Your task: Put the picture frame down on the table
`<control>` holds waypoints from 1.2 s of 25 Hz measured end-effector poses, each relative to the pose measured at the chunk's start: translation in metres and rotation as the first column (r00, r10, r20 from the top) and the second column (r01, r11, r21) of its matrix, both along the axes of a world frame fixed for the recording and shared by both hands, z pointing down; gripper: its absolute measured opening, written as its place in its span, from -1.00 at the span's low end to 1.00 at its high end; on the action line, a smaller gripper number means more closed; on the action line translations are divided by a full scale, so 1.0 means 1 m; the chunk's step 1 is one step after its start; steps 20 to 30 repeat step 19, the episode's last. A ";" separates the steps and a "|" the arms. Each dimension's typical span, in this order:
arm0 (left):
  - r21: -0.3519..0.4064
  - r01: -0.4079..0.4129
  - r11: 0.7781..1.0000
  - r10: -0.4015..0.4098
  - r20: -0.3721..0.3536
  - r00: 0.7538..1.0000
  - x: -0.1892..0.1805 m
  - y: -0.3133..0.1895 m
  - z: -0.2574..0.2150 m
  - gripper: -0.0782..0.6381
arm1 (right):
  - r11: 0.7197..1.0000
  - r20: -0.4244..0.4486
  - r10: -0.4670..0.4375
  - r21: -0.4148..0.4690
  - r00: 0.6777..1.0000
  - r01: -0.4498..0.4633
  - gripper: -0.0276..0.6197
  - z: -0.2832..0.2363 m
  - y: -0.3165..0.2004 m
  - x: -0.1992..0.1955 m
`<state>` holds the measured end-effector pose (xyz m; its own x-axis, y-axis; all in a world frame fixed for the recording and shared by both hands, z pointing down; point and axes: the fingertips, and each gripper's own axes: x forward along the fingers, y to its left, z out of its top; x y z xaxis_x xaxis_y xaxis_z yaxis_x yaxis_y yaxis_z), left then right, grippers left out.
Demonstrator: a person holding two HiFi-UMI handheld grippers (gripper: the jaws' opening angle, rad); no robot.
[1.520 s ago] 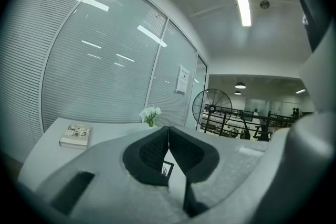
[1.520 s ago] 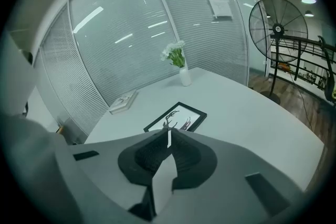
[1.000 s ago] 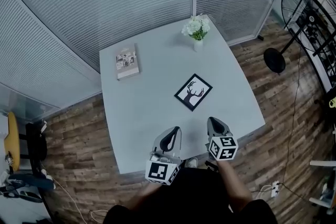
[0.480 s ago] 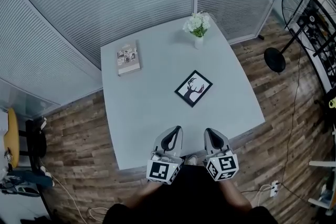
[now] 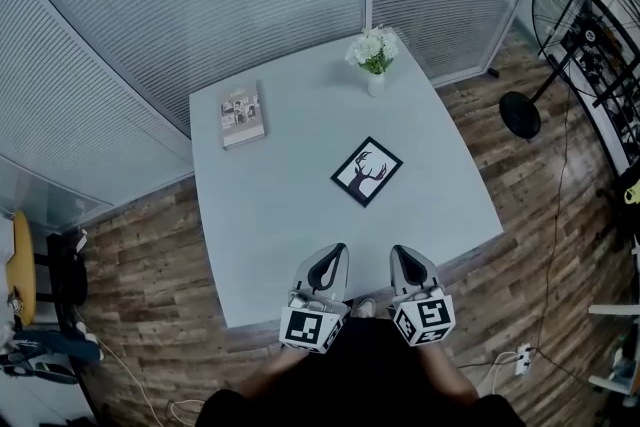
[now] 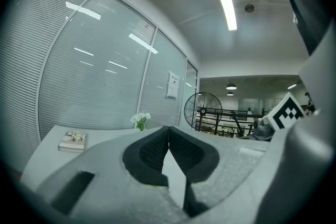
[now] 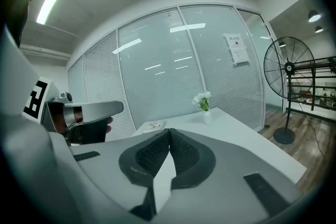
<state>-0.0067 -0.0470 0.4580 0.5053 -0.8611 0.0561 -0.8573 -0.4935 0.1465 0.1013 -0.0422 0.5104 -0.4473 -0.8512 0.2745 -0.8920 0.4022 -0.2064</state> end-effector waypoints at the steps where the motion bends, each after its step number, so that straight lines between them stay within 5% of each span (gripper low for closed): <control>1: -0.001 0.000 1.000 0.000 -0.001 1.000 0.000 0.000 0.000 -0.74 | 1.000 0.000 0.001 0.001 1.000 -0.001 -0.87 0.000 0.000 -0.001; 30: -0.030 -0.012 0.999 0.012 0.012 1.000 0.003 -0.003 0.005 -0.74 | 1.000 -0.010 0.000 -0.014 1.000 -0.001 -0.87 0.008 -0.004 0.000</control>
